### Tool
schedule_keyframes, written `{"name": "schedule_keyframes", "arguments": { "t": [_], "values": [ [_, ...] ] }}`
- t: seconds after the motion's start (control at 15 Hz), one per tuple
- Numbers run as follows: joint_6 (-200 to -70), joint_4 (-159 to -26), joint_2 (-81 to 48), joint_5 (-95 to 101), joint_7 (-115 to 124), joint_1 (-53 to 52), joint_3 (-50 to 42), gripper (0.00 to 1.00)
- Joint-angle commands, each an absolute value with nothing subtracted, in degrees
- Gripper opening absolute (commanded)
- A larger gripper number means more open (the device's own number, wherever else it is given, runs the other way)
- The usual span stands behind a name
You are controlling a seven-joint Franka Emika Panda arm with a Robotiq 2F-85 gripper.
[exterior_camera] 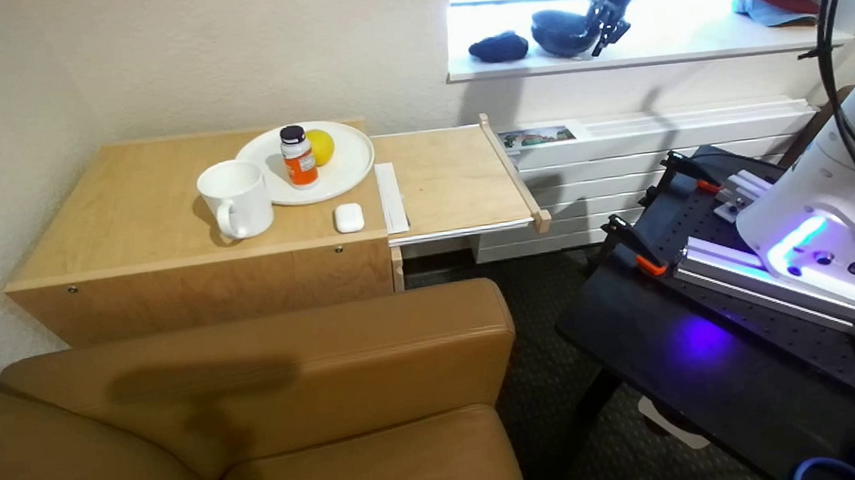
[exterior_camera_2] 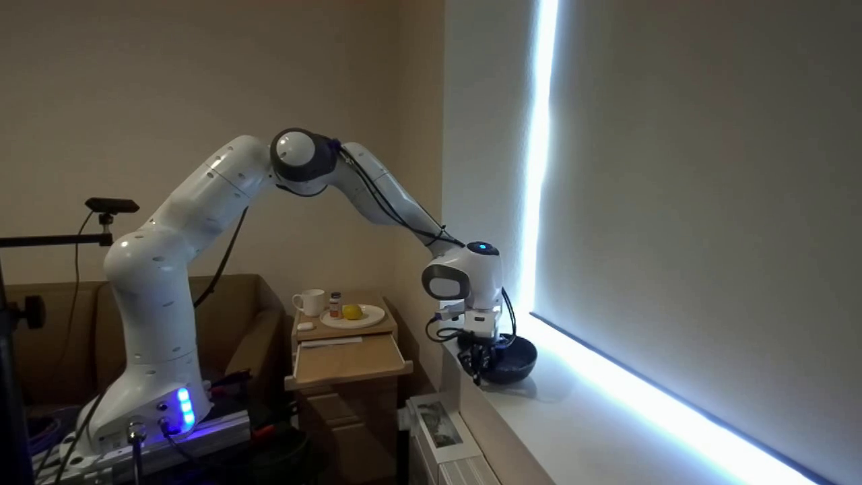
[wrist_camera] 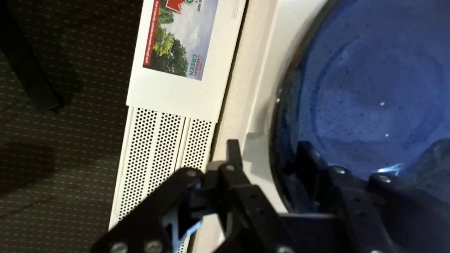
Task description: Take the bowl and put it on the windowsill
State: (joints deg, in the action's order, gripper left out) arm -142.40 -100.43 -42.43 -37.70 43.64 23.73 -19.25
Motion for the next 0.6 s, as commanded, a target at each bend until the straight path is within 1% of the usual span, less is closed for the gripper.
{"name": "schedule_keyframes", "arguments": {
  "t": [0.0, 0.2, 0.33, 0.53],
  "values": [
    [-134.96, -99.07, -42.16, -34.82, 43.17, 26.79, -19.27, 0.75],
    [-130.88, -99.27, -38.54, -37.00, 39.19, 30.37, -18.66, 0.96],
    [-129.35, -99.31, -37.37, -38.27, 37.54, 32.14, -18.65, 1.00],
    [-125.77, -100.31, -34.15, -40.40, 32.91, 34.98, -18.33, 1.00]
  ]
}}
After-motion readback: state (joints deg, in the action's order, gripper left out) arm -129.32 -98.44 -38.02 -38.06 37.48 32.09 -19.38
